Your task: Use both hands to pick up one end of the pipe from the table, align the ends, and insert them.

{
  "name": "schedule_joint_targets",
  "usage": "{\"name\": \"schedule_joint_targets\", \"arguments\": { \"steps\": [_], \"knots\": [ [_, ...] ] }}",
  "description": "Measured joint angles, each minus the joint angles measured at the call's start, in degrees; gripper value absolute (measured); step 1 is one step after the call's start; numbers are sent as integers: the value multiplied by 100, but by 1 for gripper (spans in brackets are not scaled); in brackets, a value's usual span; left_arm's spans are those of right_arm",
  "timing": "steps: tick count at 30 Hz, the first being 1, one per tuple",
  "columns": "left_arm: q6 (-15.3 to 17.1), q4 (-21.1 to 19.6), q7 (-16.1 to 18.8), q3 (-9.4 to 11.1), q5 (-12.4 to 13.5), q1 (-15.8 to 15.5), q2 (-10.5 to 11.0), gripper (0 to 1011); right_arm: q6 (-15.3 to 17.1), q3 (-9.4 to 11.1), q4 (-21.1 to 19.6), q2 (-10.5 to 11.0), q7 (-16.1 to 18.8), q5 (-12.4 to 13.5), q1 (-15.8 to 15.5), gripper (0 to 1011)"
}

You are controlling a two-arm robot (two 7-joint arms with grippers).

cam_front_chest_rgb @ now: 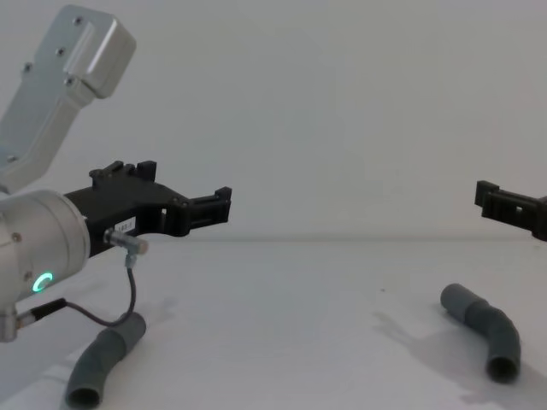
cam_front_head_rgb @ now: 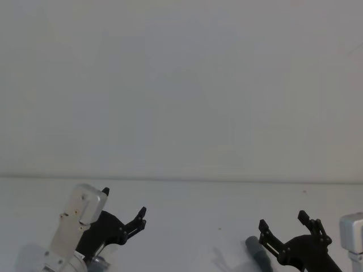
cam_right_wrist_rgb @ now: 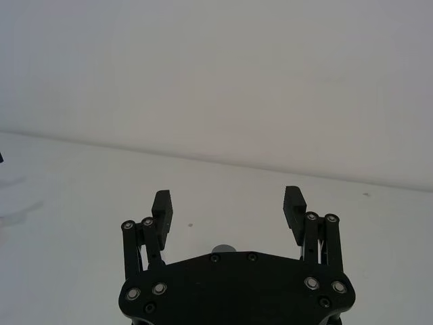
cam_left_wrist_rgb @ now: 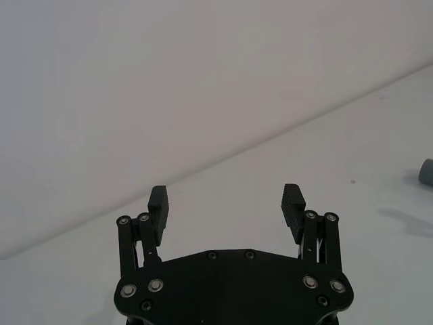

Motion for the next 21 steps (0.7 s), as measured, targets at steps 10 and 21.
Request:
{"name": "schedule_joint_targets", "arguments": {
  "steps": [10,21],
  "knots": [
    [637,-315,-82,-202,-295,168,110,1001,0,0,0,0,0,0,0,1000],
    [1489,-1018,-59,-466,-609,582,254,1001,0,0,0,0,0,0,0,1000]
  ]
}}
